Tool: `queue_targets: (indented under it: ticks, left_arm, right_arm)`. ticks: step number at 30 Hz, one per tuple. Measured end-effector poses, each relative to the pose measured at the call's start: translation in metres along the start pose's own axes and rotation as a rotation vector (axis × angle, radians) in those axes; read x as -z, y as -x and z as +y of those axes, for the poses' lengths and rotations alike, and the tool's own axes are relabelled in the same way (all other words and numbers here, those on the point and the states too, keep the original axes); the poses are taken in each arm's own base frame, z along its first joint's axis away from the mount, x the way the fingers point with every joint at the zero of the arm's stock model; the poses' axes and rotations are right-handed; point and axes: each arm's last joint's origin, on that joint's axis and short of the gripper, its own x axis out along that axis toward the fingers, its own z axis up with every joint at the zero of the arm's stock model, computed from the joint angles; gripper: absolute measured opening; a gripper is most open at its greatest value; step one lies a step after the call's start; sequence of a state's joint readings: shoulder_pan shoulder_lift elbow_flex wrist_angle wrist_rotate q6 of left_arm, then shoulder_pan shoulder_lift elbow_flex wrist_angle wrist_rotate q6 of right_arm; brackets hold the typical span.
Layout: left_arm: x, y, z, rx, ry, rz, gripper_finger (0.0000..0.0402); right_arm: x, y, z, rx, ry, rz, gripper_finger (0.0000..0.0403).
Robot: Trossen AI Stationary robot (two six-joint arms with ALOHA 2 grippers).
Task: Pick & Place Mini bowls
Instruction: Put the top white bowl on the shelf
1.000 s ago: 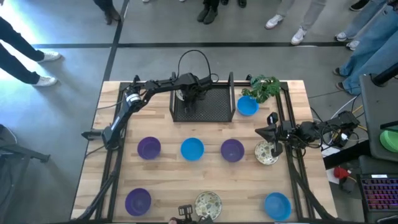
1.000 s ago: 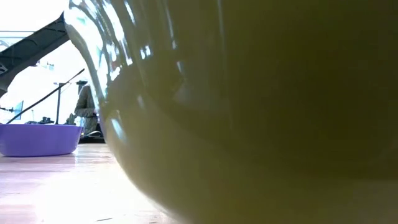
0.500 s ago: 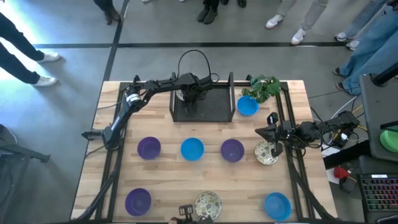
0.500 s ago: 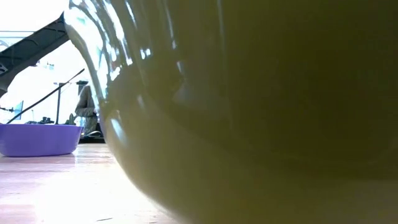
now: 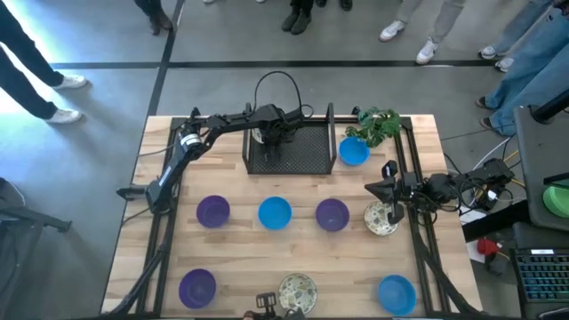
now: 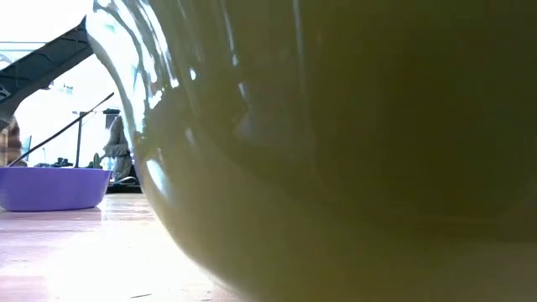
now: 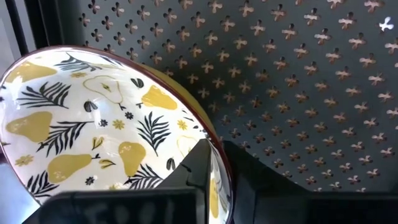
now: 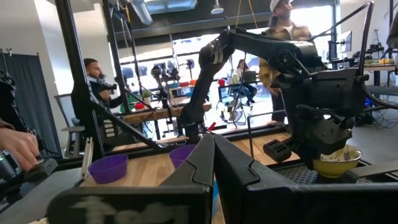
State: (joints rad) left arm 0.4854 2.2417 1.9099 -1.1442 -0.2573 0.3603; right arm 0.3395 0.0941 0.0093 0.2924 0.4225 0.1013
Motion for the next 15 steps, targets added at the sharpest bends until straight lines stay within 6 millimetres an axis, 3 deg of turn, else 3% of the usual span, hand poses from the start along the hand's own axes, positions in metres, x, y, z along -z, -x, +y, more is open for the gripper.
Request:
queue_targets:
  ticks: [7, 15]
  left_arm:
    - [-0.0009, 0.0001, 0.0002, -0.01, 0.021, -0.006, 0.0038]
    - [-0.001, 0.0001, -0.0001, -0.009, 0.02, -0.006, 0.0088]
  right_arm:
    - [0.0, 0.0, 0.0, 0.0, 0.007, 0.0, 0.0008]
    - [0.0, 0.0, 0.0, 0.0, 0.008, 0.0, 0.0008]
